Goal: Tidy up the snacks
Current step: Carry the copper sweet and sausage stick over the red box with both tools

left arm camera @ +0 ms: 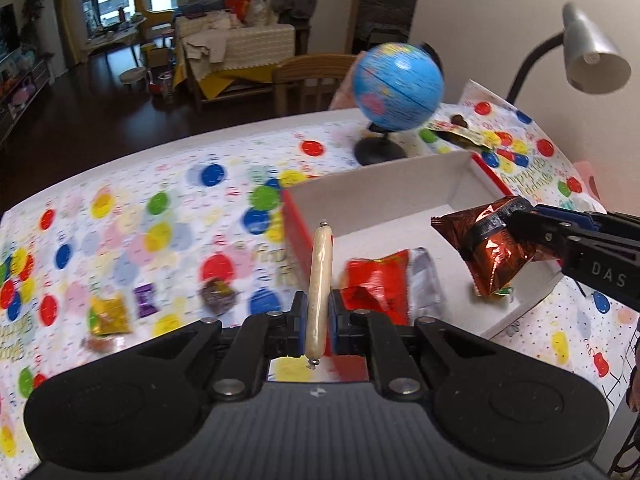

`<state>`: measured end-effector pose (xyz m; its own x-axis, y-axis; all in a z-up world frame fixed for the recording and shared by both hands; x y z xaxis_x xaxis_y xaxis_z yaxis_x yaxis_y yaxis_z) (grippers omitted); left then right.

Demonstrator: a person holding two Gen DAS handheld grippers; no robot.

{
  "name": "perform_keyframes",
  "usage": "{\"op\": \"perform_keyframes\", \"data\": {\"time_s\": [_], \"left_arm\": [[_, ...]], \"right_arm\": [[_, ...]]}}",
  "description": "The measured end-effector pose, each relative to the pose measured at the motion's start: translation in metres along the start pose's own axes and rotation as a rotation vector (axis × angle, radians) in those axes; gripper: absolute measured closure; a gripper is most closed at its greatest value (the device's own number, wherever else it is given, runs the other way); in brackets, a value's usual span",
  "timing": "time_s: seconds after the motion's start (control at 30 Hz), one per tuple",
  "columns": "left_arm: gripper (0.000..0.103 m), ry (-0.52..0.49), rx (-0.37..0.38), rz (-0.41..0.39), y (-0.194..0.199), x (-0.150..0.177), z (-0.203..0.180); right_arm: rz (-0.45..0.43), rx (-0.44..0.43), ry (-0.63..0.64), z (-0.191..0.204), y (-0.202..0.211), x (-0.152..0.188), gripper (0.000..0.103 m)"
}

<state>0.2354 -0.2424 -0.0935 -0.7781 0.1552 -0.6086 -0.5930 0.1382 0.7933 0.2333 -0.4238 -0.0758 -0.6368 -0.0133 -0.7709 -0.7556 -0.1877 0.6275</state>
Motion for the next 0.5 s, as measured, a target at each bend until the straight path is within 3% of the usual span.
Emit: {"op": "perform_keyframes", "data": {"time_s": [0.27, 0.5], "left_arm": [[0.093, -0.070, -0.008, 0.031, -0.033, -0.009, -0.047], [0.093, -0.110, -0.017, 0.070, -0.060, -0.006, -0.070]], "right_arm": [[0.039, 0.035, -0.043, -0.050, -0.012, 0.017, 0.078], [0.077, 0.046, -0.066, -0.069, -0.026, 0.034, 0.078]]}}
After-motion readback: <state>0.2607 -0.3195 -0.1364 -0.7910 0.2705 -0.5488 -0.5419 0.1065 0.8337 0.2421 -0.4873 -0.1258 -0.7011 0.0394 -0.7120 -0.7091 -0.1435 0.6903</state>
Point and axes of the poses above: each gripper's, at about its wrist camera, not at the fingertips, and y roughly against the way its jaws point, z to its left, x to its underside, the point moved 7 cm from there along -y, roughly the way its jaws point, and after that the axes turned 5 degrees about -x, right-handed, at the moved point
